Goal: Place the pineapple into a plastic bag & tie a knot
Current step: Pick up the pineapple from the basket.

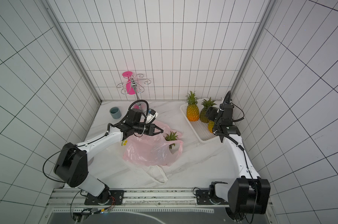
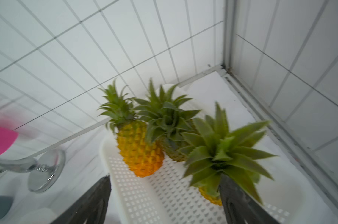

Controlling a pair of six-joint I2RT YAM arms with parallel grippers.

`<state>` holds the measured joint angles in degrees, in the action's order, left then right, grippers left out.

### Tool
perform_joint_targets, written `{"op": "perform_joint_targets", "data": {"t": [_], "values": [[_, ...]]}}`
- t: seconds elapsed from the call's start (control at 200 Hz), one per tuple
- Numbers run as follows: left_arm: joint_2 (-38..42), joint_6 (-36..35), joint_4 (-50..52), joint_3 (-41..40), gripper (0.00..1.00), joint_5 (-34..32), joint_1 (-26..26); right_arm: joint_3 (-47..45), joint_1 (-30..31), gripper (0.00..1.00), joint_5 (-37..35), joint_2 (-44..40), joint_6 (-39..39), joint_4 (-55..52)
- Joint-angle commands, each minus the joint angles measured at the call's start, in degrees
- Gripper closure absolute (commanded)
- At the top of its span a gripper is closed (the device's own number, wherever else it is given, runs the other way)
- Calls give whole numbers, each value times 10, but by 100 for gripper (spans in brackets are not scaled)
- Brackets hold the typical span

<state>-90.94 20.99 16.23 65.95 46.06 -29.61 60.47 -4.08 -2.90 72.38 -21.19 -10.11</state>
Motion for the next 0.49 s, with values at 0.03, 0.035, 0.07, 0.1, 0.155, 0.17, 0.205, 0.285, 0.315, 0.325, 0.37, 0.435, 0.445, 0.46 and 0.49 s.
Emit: {"op": "perform_joint_targets", "data": {"t": [0.03, 0.035, 0.07, 0.1, 0.155, 0.17, 0.205, 0.285, 0.315, 0.325, 0.37, 0.435, 0.445, 0.46, 0.49], "values": [[-3, -52, 65, 14, 100, -13, -2, 48, -56, 11, -52, 40, 16, -23], [-3, -52, 66, 14, 100, -13, -2, 47, -58, 11, -51, 41, 16, -23], [-6, -56, 70, 14, 100, -12, -1, 46, -67, 10, -44, 53, 16, -19], [-8, -59, 74, 13, 100, -13, -1, 46, -74, 10, -29, 64, 15, -15], [-8, -63, 75, 10, 100, -12, -2, 47, -80, 10, 0, 84, 11, -5], [-8, -64, 75, 9, 100, -12, -1, 49, -80, 10, 5, 88, 9, -4], [-7, -66, 75, 7, 100, -13, -1, 52, -80, 10, 13, 100, 7, 1], [-5, -67, 73, 1, 100, -13, -2, 51, -80, 10, 29, 119, -4, 29], [-4, -67, 72, -2, 100, -12, -1, 54, -80, 11, 34, 127, -8, 35], [-4, -67, 71, -3, 100, -12, -2, 56, -80, 11, 36, 130, -8, 37], [-3, -67, 70, -6, 100, -13, -2, 62, -79, 11, 45, 143, -10, 46], [-5, -67, 68, -11, 100, -14, -2, 75, -79, 15, 48, 165, -13, 48], [-5, -67, 68, -12, 100, -15, -2, 77, -79, 16, 47, 169, -13, 48], [-6, -67, 68, -12, 100, -15, -2, 79, -79, 18, 46, 173, -12, 48], [-7, -67, 68, -13, 100, -16, -2, 83, -79, 21, 42, 182, -12, 48]]}}
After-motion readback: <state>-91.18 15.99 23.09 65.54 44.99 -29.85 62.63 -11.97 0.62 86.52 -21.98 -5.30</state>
